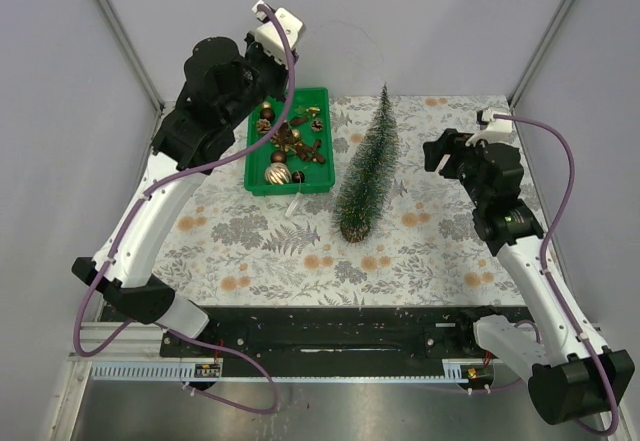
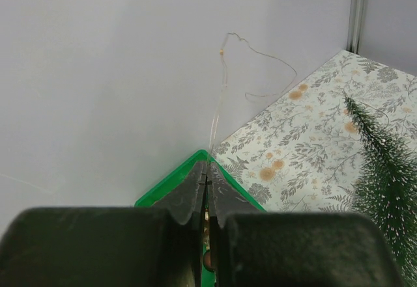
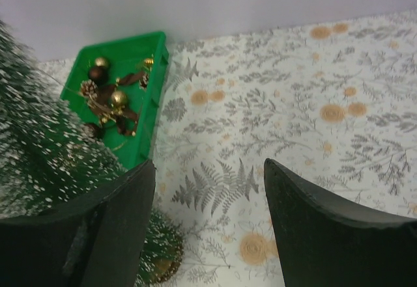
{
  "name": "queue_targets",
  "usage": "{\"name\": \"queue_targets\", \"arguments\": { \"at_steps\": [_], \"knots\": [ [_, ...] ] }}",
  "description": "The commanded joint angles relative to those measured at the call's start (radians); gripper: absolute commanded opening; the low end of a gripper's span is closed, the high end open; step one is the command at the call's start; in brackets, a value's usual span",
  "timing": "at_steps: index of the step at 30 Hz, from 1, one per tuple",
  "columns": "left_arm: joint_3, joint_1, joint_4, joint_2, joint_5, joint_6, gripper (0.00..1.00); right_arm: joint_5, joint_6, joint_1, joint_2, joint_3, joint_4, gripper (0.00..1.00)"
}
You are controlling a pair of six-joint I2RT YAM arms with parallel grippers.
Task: Decorate the small christmas tree
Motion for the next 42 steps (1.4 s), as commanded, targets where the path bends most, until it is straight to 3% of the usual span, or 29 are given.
{"name": "queue_targets", "arguments": {
  "at_steps": [1,6,11,15,21,25,32,37,40,42],
  "knots": [
    [-0.005,-0.011,-0.003,-0.023,-0.011,0.013,0.04,-0.022,0.028,0.004,0.012,0.003,0.003,0.75],
    [-0.015,-0.021,-0.008,-0.028,-0.019,0.026,0.05,-0.022,-0.02,0.002,0.049,0.152,0.069,0.77],
    [0.011,-0.024,-0.013,-0.028,-0.017,0.028,0.06,-0.153,-0.051,0.002,0.217,0.443,0.06,0.78],
    [0.012,-0.031,-0.02,-0.032,-0.019,0.029,0.06,-0.303,-0.089,0.002,0.283,0.533,0.126,0.78],
    [0.004,-0.032,-0.022,-0.04,-0.019,0.032,0.06,-0.564,-0.224,0.004,0.429,0.746,-0.106,0.78],
    [0.002,-0.032,-0.022,-0.045,-0.022,0.036,0.06,-0.63,-0.227,0.013,0.475,0.774,-0.118,0.78],
    [0.002,-0.031,-0.028,-0.049,-0.023,0.034,0.06,-0.557,-0.354,0.103,0.607,0.872,-0.213,0.78],
    [-0.01,-0.034,-0.028,-0.06,-0.029,0.039,0.06,-0.425,-0.429,0.171,0.672,0.916,-0.224,0.75],
    [-0.019,-0.032,-0.028,-0.068,-0.032,0.039,0.06,-0.3,-0.463,0.2,0.704,0.945,-0.218,0.68],
    [-0.022,-0.032,-0.031,-0.071,-0.036,0.039,0.06,-0.262,-0.47,0.206,0.713,0.948,-0.204,0.56]
  ]
}}
